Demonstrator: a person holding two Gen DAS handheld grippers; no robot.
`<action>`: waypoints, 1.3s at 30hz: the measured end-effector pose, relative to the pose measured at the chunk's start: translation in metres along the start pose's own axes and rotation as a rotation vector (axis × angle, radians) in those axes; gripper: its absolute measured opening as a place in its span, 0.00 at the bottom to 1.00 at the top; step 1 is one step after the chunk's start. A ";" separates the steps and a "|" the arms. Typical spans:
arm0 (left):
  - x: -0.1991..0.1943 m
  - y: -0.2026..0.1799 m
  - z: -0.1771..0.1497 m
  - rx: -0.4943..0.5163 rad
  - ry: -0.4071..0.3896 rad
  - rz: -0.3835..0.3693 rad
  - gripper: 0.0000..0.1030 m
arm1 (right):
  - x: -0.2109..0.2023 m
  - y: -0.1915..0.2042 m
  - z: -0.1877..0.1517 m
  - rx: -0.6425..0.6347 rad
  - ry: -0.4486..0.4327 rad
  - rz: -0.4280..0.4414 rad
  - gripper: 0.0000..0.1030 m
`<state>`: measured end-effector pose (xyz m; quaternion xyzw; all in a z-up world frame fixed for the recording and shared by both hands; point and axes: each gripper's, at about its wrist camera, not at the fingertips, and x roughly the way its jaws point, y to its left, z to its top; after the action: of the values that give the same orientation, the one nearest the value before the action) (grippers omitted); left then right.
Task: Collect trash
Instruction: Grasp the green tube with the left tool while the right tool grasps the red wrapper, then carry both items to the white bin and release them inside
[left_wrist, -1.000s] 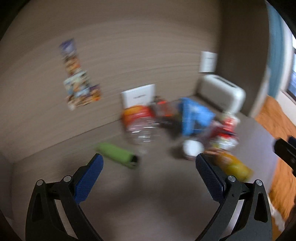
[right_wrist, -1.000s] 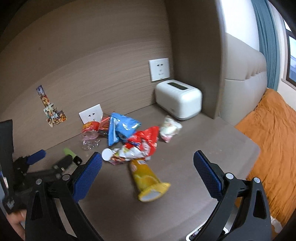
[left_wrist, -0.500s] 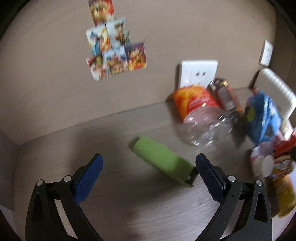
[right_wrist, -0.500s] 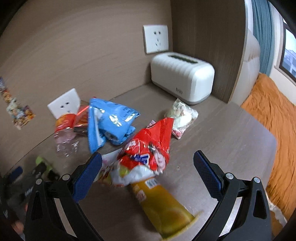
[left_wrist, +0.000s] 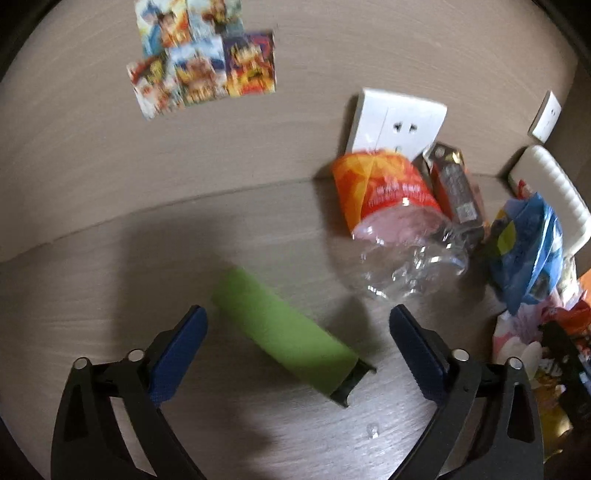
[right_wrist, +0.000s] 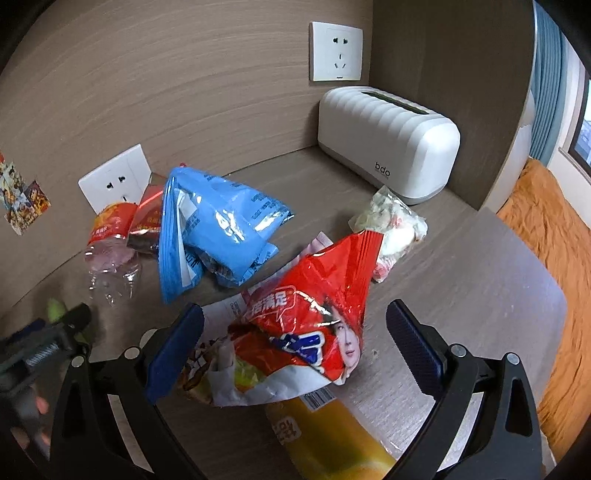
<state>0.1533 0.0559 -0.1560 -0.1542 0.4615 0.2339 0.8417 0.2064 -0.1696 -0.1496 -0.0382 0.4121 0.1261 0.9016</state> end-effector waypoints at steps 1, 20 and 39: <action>0.001 0.000 -0.003 0.010 -0.004 0.007 0.79 | -0.001 -0.001 0.001 0.000 -0.006 0.002 0.95; -0.068 0.013 -0.019 0.207 -0.147 -0.121 0.28 | -0.050 -0.003 0.014 -0.018 -0.132 0.062 0.59; -0.168 -0.080 -0.064 0.528 -0.264 -0.384 0.28 | -0.171 -0.109 -0.036 0.193 -0.254 -0.058 0.59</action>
<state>0.0731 -0.0840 -0.0434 0.0162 0.3559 -0.0379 0.9336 0.1004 -0.3145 -0.0483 0.0529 0.3035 0.0635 0.9492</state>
